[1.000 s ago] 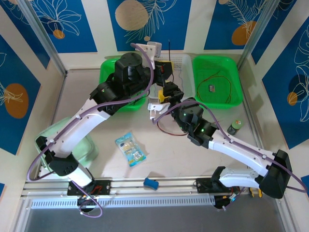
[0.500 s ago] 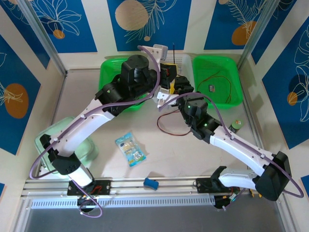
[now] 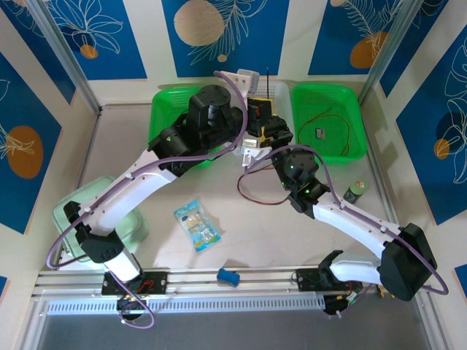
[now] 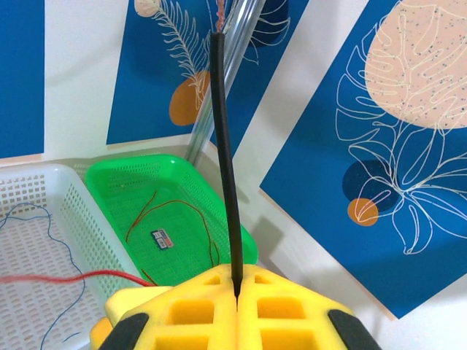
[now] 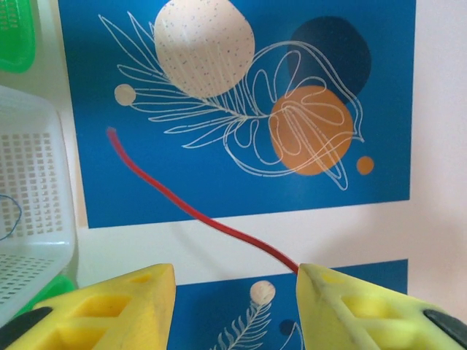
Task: Untangle the cables
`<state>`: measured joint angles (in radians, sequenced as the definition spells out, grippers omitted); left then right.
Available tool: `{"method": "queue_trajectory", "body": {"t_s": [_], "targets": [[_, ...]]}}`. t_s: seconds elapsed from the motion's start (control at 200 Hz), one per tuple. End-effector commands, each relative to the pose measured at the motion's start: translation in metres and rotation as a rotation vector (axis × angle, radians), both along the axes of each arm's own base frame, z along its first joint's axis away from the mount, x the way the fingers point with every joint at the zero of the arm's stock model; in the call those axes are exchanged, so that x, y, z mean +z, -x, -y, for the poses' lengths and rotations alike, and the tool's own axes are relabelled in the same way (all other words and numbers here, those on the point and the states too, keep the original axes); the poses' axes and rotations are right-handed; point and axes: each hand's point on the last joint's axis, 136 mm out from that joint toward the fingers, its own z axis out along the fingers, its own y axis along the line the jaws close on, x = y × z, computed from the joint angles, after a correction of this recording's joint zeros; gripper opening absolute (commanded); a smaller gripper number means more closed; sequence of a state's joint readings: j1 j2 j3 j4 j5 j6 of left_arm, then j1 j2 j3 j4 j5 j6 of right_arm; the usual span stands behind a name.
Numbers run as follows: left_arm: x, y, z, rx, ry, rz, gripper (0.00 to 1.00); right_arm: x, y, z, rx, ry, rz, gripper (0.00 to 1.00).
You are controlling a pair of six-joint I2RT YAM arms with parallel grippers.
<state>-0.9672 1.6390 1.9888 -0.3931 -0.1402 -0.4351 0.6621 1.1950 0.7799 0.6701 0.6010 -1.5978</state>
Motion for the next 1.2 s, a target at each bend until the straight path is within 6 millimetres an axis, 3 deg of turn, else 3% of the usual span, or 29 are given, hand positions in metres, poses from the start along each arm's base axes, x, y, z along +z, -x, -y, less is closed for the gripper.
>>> {"method": "queue_trajectory", "body": {"t_s": [0.0, 0.27, 0.475, 0.64, 0.87, 1.195], "targets": [[0.009, 0.003, 0.000, 0.006, -0.004, 0.030, 0.00, 0.030, 0.009, 0.007, 0.017, -0.019, 0.111, 0.48], [0.010, 0.003, 0.001, 0.007, -0.005, 0.035, 0.00, 0.032, 0.019, 0.012, 0.020, 0.004, 0.181, 0.51], [0.012, 0.005, 0.001, 0.007, -0.006, 0.041, 0.00, 0.042, 0.022, 0.015, 0.026, -0.011, 0.205, 0.48], [0.006, 0.007, 0.005, -0.001, -0.019, 0.029, 0.00, 0.052, 0.018, 0.014, 0.035, -0.002, 0.229, 0.47], [0.009, 0.012, 0.007, -0.008, -0.016, 0.038, 0.00, 0.050, 0.004, 0.025, 0.016, 0.028, 0.219, 0.44], [-0.001, 0.023, 0.020, -0.038, -0.042, 0.028, 0.00, 0.070, -0.003, 0.028, 0.031, 0.063, 0.306, 0.38]]}}
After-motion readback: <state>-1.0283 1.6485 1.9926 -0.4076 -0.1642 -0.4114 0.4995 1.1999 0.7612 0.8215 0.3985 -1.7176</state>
